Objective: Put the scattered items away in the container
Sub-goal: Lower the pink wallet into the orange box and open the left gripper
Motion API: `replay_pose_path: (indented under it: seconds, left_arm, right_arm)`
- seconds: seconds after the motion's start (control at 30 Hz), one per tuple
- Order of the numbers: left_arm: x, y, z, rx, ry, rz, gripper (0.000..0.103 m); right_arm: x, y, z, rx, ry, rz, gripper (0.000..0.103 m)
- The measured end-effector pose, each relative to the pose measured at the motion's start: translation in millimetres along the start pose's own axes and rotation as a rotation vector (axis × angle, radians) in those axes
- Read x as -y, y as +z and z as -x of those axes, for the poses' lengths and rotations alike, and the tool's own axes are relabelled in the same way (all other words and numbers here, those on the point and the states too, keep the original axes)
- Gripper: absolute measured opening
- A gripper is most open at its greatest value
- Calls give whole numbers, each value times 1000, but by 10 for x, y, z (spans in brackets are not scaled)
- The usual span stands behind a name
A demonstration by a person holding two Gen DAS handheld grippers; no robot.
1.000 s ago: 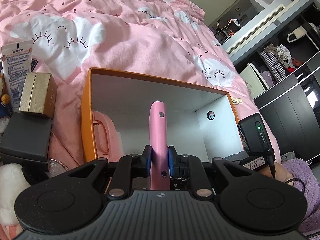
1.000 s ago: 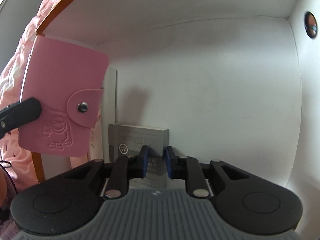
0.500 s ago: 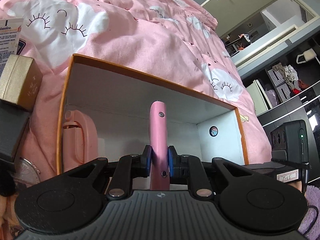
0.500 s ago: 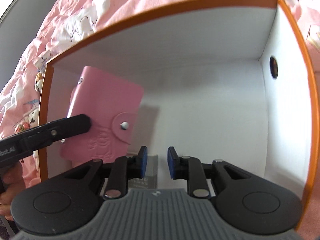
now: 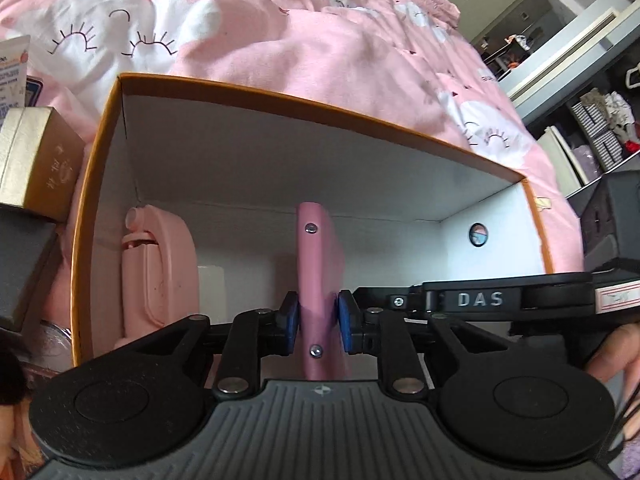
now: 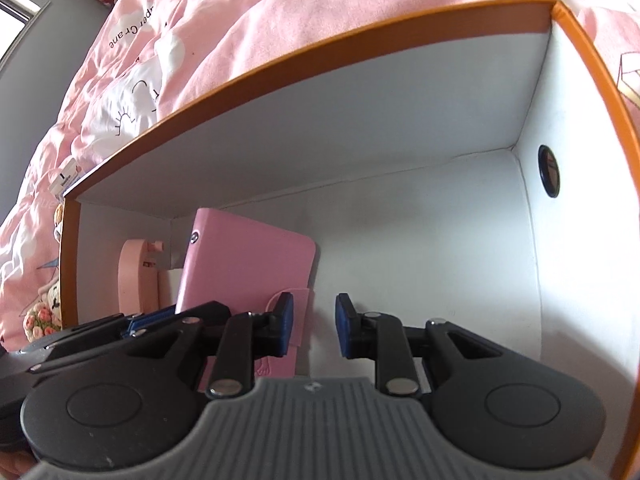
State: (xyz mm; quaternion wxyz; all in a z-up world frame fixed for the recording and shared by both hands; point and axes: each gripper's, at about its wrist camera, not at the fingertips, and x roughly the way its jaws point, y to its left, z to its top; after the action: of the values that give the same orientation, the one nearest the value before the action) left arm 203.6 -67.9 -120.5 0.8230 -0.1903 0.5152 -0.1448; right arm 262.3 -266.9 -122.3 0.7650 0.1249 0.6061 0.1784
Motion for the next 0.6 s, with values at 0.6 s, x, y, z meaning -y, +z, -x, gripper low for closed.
replay_pose_path:
  seconds: [0.6]
  left_arm:
    - [117,-22,86,0,80,-151,54]
  right_arm:
    - [-42,36,-36,46,-11,-8,32]
